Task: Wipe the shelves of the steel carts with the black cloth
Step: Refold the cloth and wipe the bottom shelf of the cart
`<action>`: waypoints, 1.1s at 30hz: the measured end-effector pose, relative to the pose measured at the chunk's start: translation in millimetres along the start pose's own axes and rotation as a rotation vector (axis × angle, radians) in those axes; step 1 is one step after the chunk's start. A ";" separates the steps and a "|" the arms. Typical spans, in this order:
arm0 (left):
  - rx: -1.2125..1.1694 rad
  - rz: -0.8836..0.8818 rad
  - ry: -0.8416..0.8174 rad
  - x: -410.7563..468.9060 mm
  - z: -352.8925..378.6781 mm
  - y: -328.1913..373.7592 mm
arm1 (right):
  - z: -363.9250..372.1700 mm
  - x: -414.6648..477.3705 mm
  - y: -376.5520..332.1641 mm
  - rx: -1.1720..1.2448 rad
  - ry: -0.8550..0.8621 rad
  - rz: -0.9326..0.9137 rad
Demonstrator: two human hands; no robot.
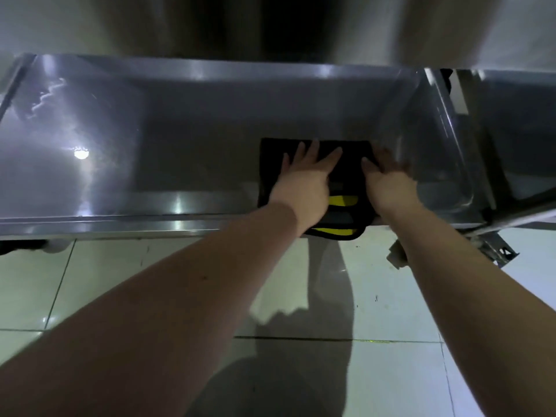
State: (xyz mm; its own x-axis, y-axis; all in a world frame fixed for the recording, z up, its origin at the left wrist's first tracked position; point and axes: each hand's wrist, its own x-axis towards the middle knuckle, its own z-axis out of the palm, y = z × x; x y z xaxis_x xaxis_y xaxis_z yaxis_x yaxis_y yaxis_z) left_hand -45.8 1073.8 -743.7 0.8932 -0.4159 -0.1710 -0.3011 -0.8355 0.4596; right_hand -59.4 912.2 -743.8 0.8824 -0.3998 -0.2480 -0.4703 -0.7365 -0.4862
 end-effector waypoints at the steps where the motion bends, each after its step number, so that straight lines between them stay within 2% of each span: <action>1: 0.053 -0.019 -0.051 -0.4 7.1 6.3 | 3.2 -6.5 -0.1 0.051 -0.047 0.049; 4: 0.270 -0.032 -0.022 -9.8 20.9 -5.8 | 15.0 -17.2 -11.0 0.117 -0.029 0.041; 7: 0.333 -0.066 0.082 -27.5 15.0 -42.7 | 29.6 -19.2 -26.6 0.137 -0.031 -0.109; 9: 0.334 -0.116 0.116 -40.9 4.3 -74.7 | 46.0 -22.1 -40.8 -0.009 -0.108 -0.211; 11: 0.348 -0.164 0.106 -51.5 -8.8 -106.0 | 62.7 -25.3 -50.3 -0.293 -0.164 -0.265; 14: 0.361 -0.211 0.061 -59.9 -23.3 -129.9 | 76.3 -25.1 -52.5 -0.503 -0.134 -0.281; 21: 0.384 -0.240 0.116 3.9 -40.4 -141.9 | 79.2 -20.4 -54.4 -0.558 -0.093 -0.273; 25: 0.407 -0.159 0.088 48.7 -57.1 -149.5 | 79.8 -16.2 -57.7 -0.581 -0.091 -0.259; 28: 0.427 -0.129 0.060 37.9 -52.6 -147.1 | 77.3 -15.1 -59.6 -0.581 -0.100 -0.248; 33: 0.373 -0.150 0.022 -33.5 -45.7 -153.5 | 76.3 -19.0 -59.3 -0.561 -0.097 -0.253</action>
State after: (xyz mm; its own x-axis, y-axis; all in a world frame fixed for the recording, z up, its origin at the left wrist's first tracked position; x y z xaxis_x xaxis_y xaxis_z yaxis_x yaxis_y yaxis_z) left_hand -14.3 1232.4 -768.6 0.9423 -0.2746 -0.1915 -0.2634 -0.9612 0.0819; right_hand -47.4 1005.1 -774.2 0.9521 -0.1432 -0.2701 -0.1576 -0.9870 -0.0325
